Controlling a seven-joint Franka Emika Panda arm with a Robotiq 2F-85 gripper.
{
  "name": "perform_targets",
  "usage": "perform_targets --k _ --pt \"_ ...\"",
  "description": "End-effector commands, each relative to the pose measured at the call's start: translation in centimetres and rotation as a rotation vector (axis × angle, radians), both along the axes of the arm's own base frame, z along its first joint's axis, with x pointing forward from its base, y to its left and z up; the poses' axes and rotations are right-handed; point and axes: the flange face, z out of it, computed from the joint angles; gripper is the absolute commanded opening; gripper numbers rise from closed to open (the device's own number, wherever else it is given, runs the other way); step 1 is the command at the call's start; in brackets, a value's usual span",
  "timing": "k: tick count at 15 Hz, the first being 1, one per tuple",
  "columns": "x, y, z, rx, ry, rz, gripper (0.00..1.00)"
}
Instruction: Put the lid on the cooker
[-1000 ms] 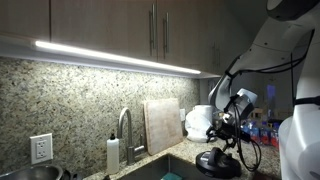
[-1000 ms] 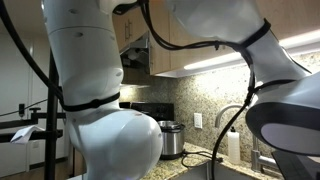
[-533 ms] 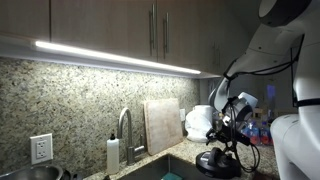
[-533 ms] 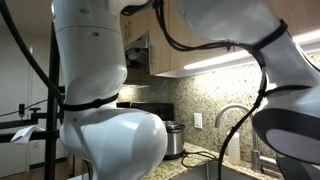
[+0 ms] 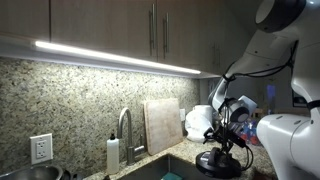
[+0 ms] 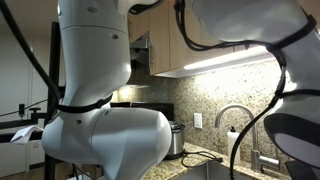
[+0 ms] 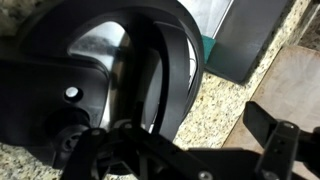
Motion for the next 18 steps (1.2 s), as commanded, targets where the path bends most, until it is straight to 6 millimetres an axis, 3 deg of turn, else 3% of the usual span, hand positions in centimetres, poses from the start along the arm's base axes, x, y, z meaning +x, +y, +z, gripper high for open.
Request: perform_targets --k 1,2,3,5,9,10,13,18 --pt "0.9 0.4 -2.6 0.051 -0.027 0.024 1.0" --pt "1.3 0.4 -3.6 0.06 -0.031 0.028 0.92" --pt "1.7 0.2 -4.6 0.064 -0.033 0.033 0.73" --pt "2.5 -1.0 -6.4 0.061 -0.042 0.022 0.59" --pt "5.0 -4.4 -6.9 0.048 -0.116 -0.025 0.34" --pt "5.6 -5.2 -6.0 0.041 -0.159 -0.037 0.27" --pt "6.7 -5.7 -5.4 0.023 -0.183 0.01 0.08" --pt "6.7 -5.9 -4.1 0.024 -0.164 0.1 0.02"
